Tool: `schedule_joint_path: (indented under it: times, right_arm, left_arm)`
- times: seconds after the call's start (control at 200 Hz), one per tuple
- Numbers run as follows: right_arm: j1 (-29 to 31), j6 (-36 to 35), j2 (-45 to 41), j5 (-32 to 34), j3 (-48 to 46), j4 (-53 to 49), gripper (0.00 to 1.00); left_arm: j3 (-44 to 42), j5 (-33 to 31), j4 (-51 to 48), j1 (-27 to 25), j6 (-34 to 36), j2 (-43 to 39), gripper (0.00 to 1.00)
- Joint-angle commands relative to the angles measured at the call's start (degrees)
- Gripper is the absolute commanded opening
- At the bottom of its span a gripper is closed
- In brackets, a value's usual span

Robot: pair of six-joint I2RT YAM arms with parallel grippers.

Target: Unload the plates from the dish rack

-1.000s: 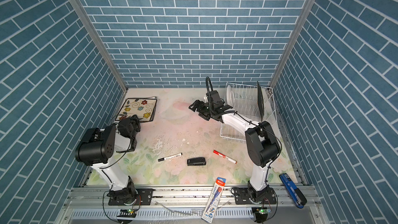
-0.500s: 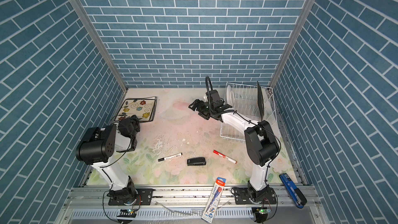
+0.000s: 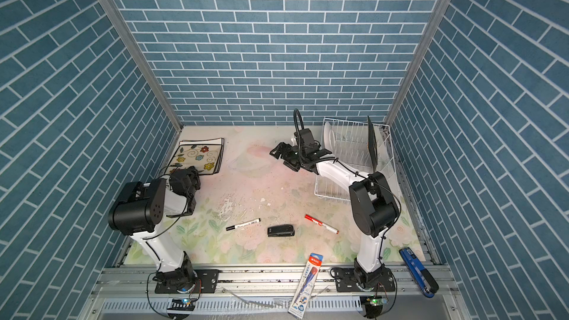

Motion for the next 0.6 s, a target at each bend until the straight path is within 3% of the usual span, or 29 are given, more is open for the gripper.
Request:
schedule_joint_path:
  times: [0.0,0.275,0.595]
  right_arm:
    - [0.2,-0.9,0.9,0.1,3.0,-0.3,0.86]
    - [0.2,-0.8,1.3,0.0,3.2,-0.2,0.86]
    - [0.3,-0.8,1.2,-0.3,3.0,-0.3,0.86]
  left_arm:
    - [3.2,-1.0,9.4,0.4,-0.2,-2.1,0.0]
    - [3.2,-1.0,8.2,0.4,-0.4,-2.6,0.0]
    - [3.9,0.0,3.2,0.4,-0.5,-4.3,0.31]
